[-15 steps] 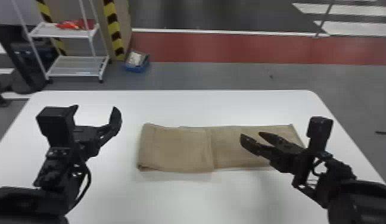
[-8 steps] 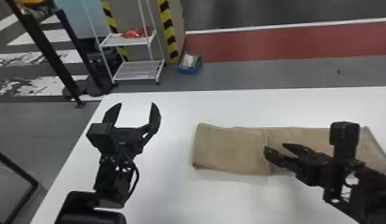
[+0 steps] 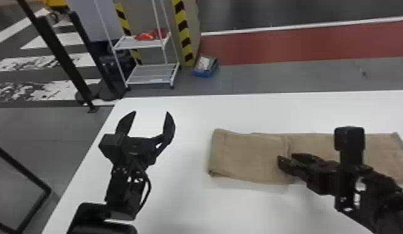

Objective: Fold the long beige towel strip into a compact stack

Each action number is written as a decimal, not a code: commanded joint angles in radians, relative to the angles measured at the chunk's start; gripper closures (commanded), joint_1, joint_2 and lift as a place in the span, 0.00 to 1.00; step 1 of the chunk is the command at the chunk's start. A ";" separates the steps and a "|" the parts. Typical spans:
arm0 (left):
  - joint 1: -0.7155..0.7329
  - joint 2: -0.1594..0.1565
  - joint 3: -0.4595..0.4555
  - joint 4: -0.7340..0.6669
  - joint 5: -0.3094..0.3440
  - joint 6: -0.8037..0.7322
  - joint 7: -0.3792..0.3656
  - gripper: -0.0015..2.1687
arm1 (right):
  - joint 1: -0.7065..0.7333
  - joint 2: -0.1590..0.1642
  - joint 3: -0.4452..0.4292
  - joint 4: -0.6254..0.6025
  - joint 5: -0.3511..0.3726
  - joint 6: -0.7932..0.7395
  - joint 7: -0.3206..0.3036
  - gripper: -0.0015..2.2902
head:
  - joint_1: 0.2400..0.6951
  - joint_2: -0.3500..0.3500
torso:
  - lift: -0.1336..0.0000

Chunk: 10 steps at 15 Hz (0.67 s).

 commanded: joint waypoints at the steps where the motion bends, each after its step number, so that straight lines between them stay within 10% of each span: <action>1: 0.000 0.003 0.000 0.001 0.000 0.000 -0.002 0.02 | -0.014 0.011 0.007 0.007 0.007 0.015 0.001 0.32 | 1.00 0.83 | 0.13; 5: 0.002 0.008 0.000 0.004 0.000 0.000 -0.003 0.02 | -0.025 0.011 0.013 0.006 0.004 0.039 0.001 0.58 | 1.00 0.84 | 0.13; 10: 0.002 0.009 0.000 0.003 0.000 0.000 -0.003 0.02 | -0.003 0.006 0.008 -0.060 -0.004 0.027 0.007 0.65 | 1.00 0.84 | 0.13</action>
